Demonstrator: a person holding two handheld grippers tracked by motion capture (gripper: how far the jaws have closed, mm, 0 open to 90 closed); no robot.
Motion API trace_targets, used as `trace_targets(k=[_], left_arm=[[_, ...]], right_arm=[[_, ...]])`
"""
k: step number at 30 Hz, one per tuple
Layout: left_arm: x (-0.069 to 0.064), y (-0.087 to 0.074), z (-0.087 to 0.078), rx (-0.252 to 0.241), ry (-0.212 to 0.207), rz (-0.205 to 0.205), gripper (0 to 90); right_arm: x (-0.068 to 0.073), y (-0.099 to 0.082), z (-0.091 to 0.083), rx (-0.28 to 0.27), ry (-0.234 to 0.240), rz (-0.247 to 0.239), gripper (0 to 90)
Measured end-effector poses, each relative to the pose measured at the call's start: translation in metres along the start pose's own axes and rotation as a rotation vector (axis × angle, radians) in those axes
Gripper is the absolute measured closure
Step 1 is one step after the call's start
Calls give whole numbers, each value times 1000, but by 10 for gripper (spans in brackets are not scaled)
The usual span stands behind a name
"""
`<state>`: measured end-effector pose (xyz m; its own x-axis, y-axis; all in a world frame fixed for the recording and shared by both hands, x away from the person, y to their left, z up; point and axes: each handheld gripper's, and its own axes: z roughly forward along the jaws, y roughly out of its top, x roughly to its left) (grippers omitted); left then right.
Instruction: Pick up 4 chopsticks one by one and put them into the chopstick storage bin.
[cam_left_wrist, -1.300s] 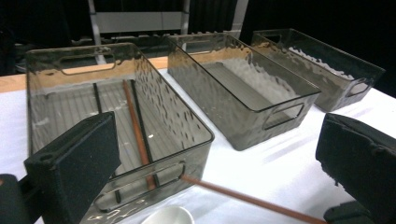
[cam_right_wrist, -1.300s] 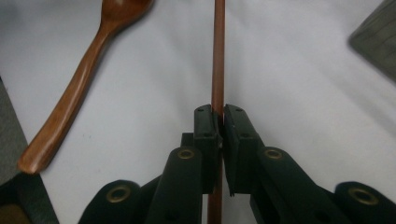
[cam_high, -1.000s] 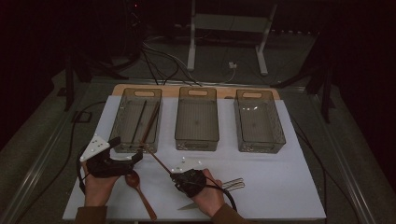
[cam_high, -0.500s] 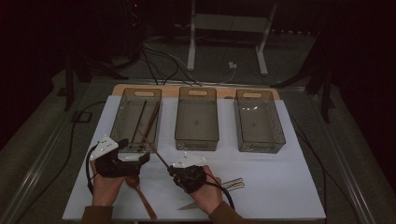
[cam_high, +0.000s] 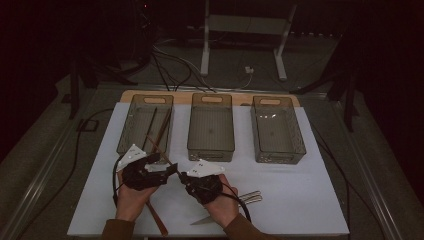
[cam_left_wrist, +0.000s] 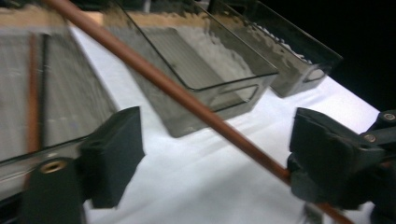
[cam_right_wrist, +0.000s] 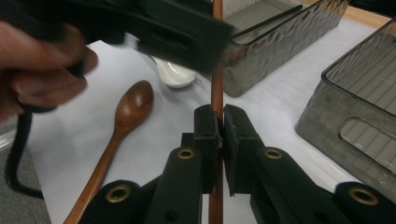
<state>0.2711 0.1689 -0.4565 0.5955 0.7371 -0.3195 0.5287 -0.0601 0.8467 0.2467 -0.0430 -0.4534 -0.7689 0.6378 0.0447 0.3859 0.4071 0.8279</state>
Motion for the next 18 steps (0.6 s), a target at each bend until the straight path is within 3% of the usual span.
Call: trace_targets(k=[2, 7, 10, 15, 18], left_arm=[[-1, 0, 4, -5, -35, -17, 449], [-1, 0, 6, -8, -84, -53, 694], [-1, 1, 6, -18, -111, -69, 742], [-7, 7, 5, -28, -158, -61, 835], [-9, 11, 5, -16, -162, -65, 858]], right_arm=[[0, 0, -1, -6, 0, -2, 851], [-3, 0, -2, -12, -4, 2, 851], [-4, -1, -1, -10, 1, 7, 851], [-5, -1, 1, -14, 13, 23, 850], [-7, 0, 2, -16, 29, 43, 847]])
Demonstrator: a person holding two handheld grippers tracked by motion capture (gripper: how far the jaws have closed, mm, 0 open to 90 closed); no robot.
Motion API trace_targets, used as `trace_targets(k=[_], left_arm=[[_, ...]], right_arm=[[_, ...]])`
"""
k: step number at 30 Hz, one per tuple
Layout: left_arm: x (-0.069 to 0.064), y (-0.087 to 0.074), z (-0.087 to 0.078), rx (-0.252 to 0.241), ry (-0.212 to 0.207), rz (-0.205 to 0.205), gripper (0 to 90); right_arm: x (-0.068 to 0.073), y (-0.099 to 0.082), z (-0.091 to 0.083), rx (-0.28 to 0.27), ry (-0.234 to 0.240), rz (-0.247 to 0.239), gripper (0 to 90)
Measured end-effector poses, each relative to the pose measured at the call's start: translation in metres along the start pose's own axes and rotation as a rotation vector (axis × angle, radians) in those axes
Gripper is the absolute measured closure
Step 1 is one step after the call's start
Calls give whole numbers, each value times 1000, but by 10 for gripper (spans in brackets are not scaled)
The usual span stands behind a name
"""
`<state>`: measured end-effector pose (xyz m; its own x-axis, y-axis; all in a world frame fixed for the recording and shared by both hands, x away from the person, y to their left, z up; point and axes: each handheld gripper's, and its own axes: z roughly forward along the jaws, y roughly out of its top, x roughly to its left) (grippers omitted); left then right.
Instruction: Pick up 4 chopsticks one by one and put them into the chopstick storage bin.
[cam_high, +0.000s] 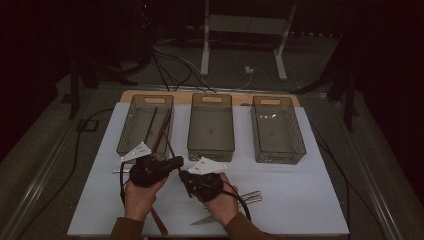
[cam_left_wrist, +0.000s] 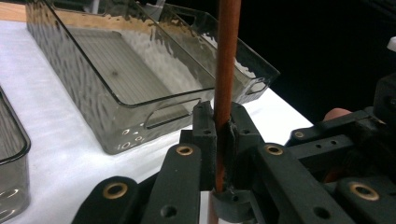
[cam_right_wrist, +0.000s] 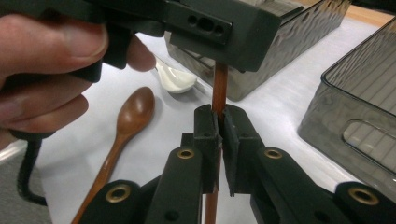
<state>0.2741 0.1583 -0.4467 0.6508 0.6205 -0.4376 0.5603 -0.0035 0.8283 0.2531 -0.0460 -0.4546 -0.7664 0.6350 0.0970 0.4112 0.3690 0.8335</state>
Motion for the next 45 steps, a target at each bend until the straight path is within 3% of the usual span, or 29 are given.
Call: trace_targets(k=[2, 4, 9, 16, 20, 22, 27, 33, 45], left_arm=[[2, 1, -1, -4, -8, -15, 860], [2, 2, -2, -5, 3, -16, 861], [2, 6, -8, -10, 11, -2, 861], [3, 12, -13, -9, 26, 10, 861], [4, 15, -16, -5, 33, 15, 861], [5, 16, -18, -3, 40, 15, 861], [8, 20, -22, 0, 54, 20, 861], [11, 23, -28, -1, 60, 24, 861], [17, 29, -35, 0, 90, 27, 860]], right_arm=[[-3, 1, -1, 9, 21, 11, 828], [-6, 1, -2, 14, 32, 23, 706], [-15, -3, -3, 7, 1, 28, 448], [-28, -7, -6, 18, -30, 37, 159], [-31, -8, -8, 40, -31, 25, 85], [-32, -9, -9, 54, -10, 7, 33], [-34, -10, -13, 42, 4, -11, 0], [-41, -12, -19, 27, -12, -16, 0], [-57, -18, -32, -45, -23, 20, 0]])
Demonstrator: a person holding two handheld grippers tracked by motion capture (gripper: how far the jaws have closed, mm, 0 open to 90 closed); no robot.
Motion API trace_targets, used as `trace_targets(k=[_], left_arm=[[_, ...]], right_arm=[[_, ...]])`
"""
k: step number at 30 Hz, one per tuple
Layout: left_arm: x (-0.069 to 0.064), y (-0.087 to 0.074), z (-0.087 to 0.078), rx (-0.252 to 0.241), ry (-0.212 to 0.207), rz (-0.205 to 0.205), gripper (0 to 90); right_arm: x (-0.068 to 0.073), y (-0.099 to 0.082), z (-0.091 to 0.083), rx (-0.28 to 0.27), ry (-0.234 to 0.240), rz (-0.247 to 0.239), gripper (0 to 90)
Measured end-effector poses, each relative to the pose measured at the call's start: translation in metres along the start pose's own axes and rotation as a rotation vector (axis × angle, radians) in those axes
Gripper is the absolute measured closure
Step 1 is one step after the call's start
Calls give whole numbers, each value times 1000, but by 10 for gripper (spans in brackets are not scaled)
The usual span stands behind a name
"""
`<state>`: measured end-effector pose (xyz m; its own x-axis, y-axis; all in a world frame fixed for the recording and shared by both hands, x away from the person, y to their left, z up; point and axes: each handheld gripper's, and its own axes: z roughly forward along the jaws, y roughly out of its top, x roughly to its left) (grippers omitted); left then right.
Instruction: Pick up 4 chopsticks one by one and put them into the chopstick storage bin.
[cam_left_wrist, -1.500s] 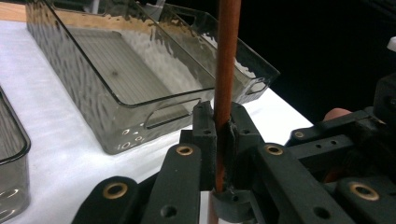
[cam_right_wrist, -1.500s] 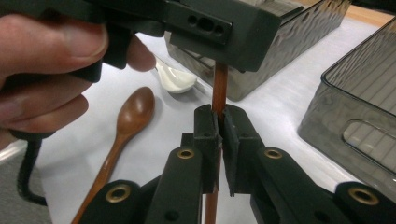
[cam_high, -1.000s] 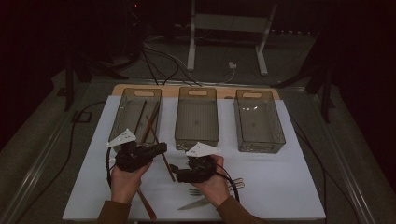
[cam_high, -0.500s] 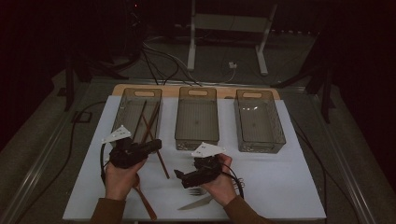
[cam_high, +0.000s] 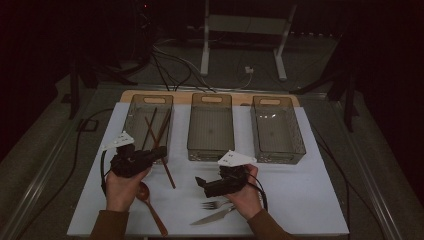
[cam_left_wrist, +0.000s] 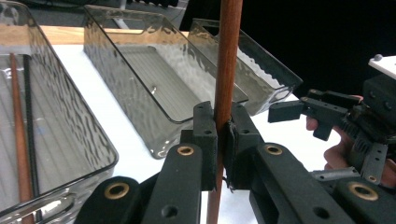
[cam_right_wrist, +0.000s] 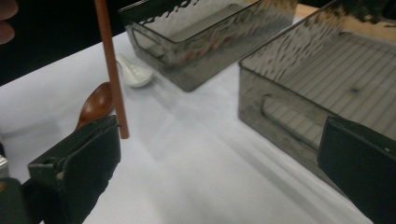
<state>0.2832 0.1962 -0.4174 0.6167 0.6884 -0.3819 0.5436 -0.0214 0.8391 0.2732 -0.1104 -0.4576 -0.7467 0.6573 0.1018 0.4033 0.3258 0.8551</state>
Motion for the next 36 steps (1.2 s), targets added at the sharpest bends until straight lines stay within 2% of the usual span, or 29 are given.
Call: trace_targets(k=[5, 8, 10, 17, 24, 36], left_arm=[[4, 3, -3, 0, 17, -1, 861], [7, 4, -5, -4, 22, -7, 860], [8, 4, -6, -6, 26, -11, 861], [15, 8, -9, -7, 42, -17, 860], [21, 13, -14, -3, 60, -19, 860], [33, 19, -21, -6, 88, -28, 860]], right_arm=[[-4, -3, -4, -30, 6, -40, 0], [-8, -4, -8, -54, 6, -36, 0], [-10, -5, -11, -54, -10, -37, 0], [-20, -7, -20, -52, -9, -3, 0], [-27, -8, -29, -70, -12, -3, 0], [-40, -17, -42, -67, -51, 9, 0]])
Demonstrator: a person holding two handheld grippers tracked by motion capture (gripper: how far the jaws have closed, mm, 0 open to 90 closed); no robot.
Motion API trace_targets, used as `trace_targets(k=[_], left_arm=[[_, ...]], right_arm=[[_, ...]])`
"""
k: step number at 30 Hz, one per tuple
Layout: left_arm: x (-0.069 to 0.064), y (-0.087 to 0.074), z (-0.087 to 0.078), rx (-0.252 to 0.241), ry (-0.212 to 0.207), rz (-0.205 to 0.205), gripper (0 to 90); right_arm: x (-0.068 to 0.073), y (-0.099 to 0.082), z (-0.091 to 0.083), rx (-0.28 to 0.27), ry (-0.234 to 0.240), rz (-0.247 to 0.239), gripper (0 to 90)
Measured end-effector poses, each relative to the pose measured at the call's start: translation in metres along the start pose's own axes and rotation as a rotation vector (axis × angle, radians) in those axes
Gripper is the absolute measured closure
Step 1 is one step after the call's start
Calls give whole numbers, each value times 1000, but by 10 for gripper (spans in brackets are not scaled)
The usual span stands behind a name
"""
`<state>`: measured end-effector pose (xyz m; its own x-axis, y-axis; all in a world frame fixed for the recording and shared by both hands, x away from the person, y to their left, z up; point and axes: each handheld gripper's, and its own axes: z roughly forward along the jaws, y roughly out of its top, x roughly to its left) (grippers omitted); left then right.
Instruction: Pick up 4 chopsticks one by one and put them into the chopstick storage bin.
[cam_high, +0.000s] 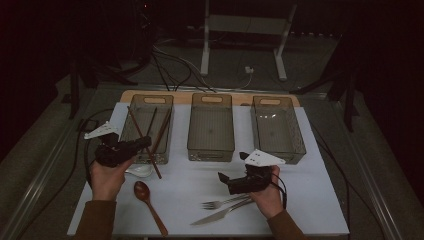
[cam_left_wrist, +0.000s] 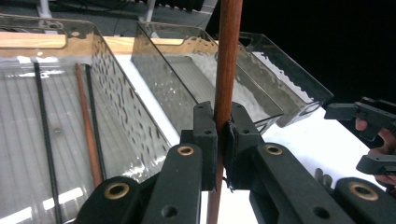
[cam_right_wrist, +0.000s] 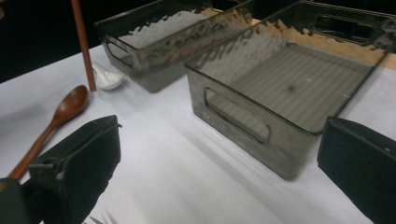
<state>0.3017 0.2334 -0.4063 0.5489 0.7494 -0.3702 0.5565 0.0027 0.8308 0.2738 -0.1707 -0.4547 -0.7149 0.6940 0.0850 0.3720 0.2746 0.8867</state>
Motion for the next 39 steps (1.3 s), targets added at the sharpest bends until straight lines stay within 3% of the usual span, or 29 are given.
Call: trace_targets(k=[16, 27, 39], left_arm=[[13, 12, 3, 18, 37, -15, 860], [22, 26, 15, 48, 66, -6, 860], [38, 35, 22, 56, 102, -27, 860]], right_arm=[[-19, -15, -21, -8, -49, 35, 0], [-23, -19, -26, -5, -69, 43, 0], [-28, -22, -31, -11, -82, 64, 0]])
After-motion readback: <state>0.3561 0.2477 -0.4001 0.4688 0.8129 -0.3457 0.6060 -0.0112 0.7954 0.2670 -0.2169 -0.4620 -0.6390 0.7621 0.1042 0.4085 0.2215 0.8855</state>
